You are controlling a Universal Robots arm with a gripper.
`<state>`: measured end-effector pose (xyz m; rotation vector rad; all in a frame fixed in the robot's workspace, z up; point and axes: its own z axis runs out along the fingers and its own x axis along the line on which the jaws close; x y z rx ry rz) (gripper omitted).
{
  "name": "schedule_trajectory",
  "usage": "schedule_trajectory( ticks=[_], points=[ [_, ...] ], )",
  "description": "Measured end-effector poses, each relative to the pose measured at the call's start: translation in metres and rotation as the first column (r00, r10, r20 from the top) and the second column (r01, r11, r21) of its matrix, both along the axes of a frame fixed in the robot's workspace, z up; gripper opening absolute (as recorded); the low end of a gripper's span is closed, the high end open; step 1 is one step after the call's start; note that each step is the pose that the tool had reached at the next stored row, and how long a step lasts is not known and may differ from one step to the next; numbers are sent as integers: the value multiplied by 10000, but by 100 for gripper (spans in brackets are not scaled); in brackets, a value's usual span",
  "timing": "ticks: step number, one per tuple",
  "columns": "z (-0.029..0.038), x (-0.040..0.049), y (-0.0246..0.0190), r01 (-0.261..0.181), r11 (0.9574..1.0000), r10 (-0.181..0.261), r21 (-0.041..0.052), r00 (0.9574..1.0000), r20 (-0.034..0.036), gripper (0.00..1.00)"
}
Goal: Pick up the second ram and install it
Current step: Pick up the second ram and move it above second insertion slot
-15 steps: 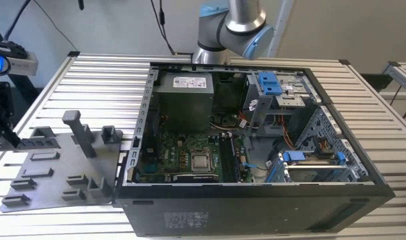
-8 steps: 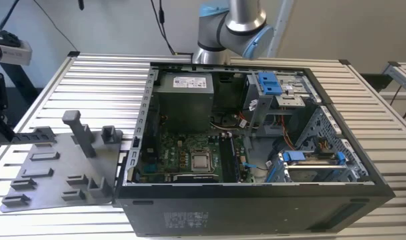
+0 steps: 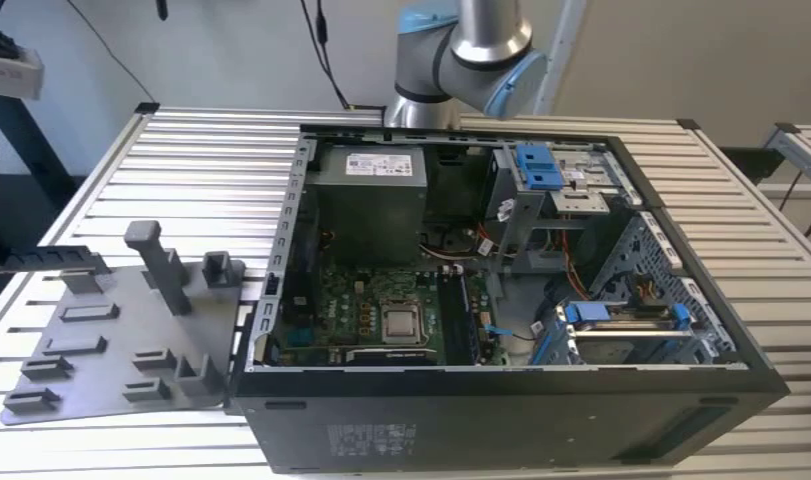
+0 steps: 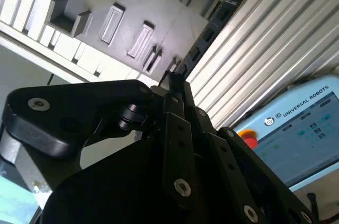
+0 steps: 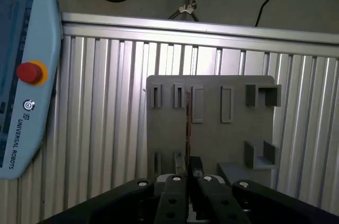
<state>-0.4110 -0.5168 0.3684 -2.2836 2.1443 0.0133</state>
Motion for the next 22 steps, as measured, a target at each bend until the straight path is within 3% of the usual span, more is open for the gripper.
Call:
schedule_trajectory(
  ticks=[12,15,22],
  points=[
    [521,1,0,-1,10000,1,-2,10000,-2,14],
    [587,0,0,0,10000,0,0,10000,0,14],
    [592,15,0,1,10000,-1,-2,10000,-4,14]
  ],
)
